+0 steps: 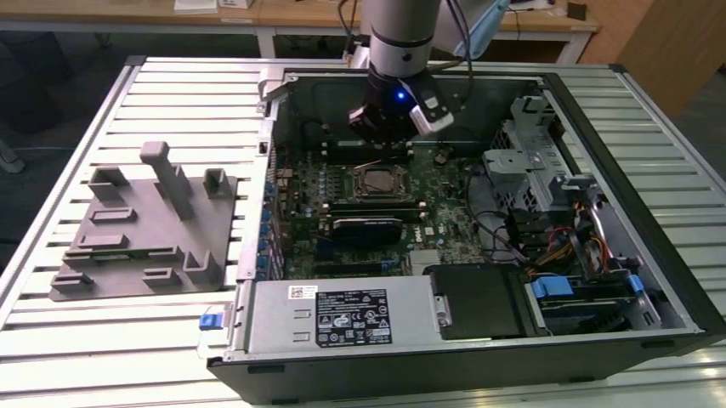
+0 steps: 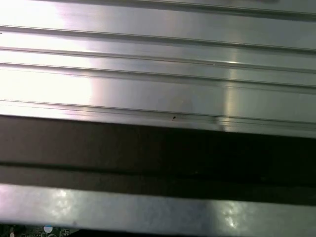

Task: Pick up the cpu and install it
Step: 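Install the first cpu locking lever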

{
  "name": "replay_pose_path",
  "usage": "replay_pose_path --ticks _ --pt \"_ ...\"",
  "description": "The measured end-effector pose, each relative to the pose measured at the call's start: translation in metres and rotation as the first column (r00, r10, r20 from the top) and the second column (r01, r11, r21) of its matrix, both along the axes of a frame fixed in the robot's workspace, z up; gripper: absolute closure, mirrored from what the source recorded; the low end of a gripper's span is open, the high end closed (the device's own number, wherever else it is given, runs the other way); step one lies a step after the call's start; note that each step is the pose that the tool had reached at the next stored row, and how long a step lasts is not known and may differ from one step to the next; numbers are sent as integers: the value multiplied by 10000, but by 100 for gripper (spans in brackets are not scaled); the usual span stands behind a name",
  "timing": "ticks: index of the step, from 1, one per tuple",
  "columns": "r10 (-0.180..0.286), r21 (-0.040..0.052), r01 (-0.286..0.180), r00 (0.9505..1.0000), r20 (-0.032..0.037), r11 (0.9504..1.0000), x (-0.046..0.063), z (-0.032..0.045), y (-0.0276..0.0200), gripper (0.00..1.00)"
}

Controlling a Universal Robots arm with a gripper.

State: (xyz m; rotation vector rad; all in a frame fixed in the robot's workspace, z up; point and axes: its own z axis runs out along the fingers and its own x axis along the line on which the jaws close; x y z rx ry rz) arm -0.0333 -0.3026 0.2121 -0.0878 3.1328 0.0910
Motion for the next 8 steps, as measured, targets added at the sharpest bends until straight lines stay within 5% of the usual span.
replay_pose_path --ticks 8 --pt "1 0 -1 10000 -2 10000 27 -79 0 89"
